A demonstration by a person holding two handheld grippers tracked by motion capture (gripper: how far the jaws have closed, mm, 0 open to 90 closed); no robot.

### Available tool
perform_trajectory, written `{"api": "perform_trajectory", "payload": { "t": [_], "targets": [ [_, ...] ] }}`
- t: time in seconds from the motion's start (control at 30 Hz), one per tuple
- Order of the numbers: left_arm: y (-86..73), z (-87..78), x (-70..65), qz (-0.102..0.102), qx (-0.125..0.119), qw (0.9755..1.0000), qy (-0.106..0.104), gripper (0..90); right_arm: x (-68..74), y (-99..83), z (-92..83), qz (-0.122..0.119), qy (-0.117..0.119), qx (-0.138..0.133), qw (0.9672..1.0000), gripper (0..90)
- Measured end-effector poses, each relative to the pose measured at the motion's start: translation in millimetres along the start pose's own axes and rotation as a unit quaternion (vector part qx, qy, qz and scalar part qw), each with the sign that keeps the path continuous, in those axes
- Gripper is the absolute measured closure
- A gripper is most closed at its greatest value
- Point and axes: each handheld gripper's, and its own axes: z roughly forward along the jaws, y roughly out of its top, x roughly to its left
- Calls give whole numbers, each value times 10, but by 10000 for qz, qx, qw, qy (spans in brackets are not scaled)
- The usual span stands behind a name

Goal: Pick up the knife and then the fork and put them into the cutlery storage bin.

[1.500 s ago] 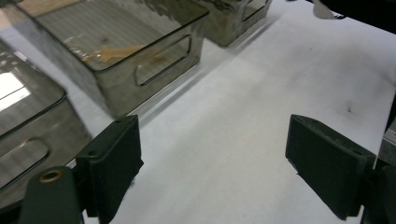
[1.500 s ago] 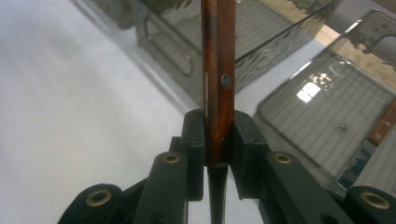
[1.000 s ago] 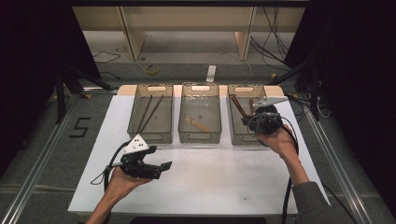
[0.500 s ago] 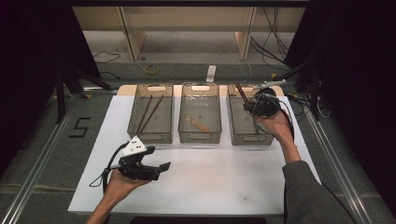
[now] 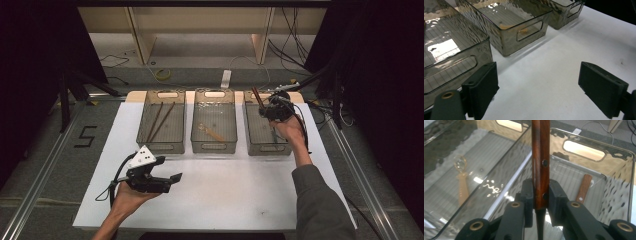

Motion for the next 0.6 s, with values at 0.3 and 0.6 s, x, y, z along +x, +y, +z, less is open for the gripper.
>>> {"api": "perform_trajectory", "payload": {
  "t": [0.3,0.6],
  "targets": [
    [5,-14,8,-25,-73,10000,3,155,-41,-43,155,384,-72,71,9992,638],
    [9,-40,27,-105,-181,9998,37,154,33,-75,55,408,15,34,9992,484]
  ]
}}
